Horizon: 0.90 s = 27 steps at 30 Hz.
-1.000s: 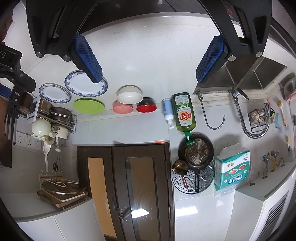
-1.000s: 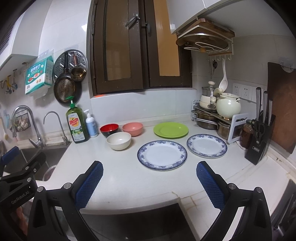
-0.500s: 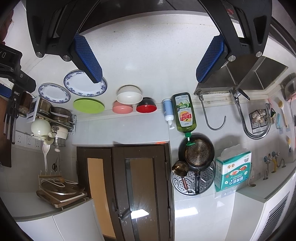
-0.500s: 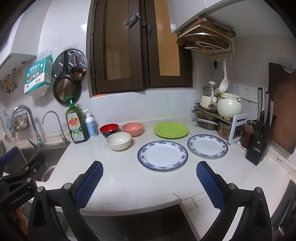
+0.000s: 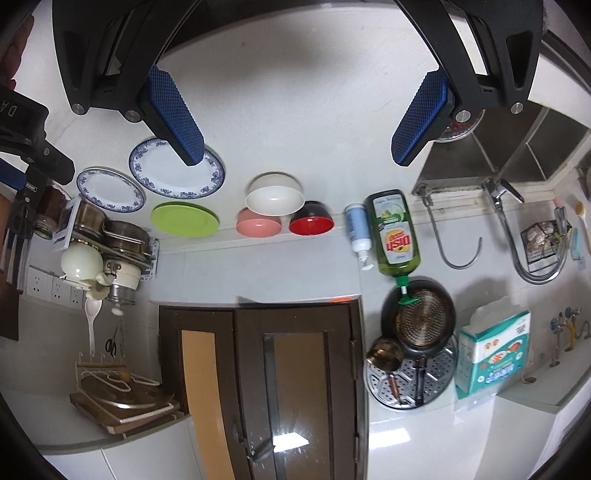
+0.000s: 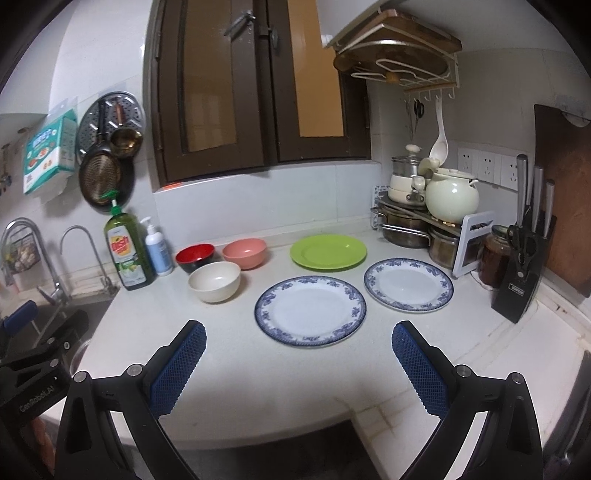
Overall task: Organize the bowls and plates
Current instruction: 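Move both tools to the larger blue-and-white plate and close on its rim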
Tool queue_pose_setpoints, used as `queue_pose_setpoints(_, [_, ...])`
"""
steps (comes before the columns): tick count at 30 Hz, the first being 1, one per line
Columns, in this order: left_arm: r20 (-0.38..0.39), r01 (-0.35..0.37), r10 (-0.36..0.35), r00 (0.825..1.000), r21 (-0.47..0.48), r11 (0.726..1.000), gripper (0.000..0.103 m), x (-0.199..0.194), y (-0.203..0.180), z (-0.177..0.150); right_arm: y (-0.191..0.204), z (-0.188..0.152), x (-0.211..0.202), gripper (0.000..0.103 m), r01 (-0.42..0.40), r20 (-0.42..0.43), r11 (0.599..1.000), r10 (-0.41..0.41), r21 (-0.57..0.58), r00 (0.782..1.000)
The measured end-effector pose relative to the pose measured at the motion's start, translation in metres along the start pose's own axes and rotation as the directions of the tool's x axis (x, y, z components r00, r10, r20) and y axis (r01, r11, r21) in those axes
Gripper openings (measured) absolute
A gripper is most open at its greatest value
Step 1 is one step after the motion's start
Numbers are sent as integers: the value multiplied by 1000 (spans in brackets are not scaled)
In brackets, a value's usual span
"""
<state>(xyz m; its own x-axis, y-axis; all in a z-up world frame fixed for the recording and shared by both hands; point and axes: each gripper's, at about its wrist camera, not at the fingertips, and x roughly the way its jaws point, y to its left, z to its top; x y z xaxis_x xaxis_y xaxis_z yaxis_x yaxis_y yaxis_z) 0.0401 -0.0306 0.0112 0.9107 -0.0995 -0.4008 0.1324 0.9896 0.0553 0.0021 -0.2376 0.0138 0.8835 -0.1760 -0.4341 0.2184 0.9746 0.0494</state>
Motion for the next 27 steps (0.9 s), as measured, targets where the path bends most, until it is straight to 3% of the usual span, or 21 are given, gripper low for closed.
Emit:
queue_pose_setpoints(9, [-26,18,-16,1000,45,999,103,74,-35,27,-23,30,77,102,22,-34,1000,-22,15,999])
queue_pose_setpoints(17, [-100,15,-8,995,71,997,103,141,-68,39,-50,42,145,102,28,-118,999,-25,20,993])
queue_pose_setpoints(27, [-244,62,-34,969,111,992,102,218,-101,40,-76,43,214,101,55,-268,998,-41,43,963])
